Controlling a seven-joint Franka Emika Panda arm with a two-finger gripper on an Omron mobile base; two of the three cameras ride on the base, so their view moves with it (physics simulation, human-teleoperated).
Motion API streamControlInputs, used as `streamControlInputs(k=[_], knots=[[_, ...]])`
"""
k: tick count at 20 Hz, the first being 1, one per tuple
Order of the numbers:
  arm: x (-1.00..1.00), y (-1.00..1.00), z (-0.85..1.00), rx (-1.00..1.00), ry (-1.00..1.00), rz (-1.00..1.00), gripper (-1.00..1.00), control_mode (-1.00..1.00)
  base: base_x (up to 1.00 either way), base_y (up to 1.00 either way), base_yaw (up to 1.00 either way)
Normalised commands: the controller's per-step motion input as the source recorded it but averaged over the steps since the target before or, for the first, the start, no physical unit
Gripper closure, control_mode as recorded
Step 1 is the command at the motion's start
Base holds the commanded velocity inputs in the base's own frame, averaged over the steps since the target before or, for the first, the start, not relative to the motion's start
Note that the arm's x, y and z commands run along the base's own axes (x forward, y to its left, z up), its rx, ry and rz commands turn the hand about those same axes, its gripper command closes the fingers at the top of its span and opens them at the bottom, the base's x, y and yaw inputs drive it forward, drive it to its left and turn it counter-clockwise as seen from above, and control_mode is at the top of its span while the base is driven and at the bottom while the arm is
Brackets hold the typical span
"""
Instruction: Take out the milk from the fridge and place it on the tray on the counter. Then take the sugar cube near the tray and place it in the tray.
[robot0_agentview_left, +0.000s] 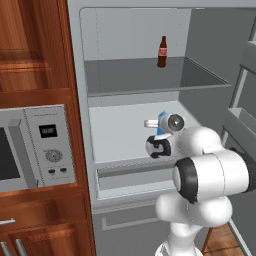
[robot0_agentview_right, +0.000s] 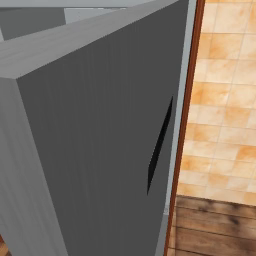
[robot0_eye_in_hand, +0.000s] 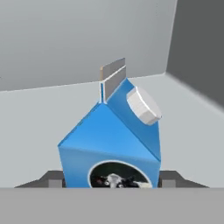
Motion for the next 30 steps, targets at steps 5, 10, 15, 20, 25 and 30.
streamControlInputs(k=[5,10,15,20,25,30], knots=[[0.0,0.0,0.0,0.0,-0.02,0.0,1.0,-1.0,0.0,0.0,0.0],[-0.43,0.0,0.02,0.01,-0.06,0.0,1.0,-1.0,0.0,0.0,0.0],[-1.0,0.0,0.29,0.06,-0.17,0.0,1.0,-1.0,0.0,0.0,0.0],[-0.99,0.0,0.56,0.02,-0.1,0.0,1.0,-1.0,0.0,0.0,0.0],[-1.0,0.0,0.61,0.01,-0.16,0.0,1.0,-1.0,0.0,0.0,0.0],[-0.86,0.0,0.66,0.0,-0.01,0.0,1.0,-1.0,0.0,0.0,0.0]])
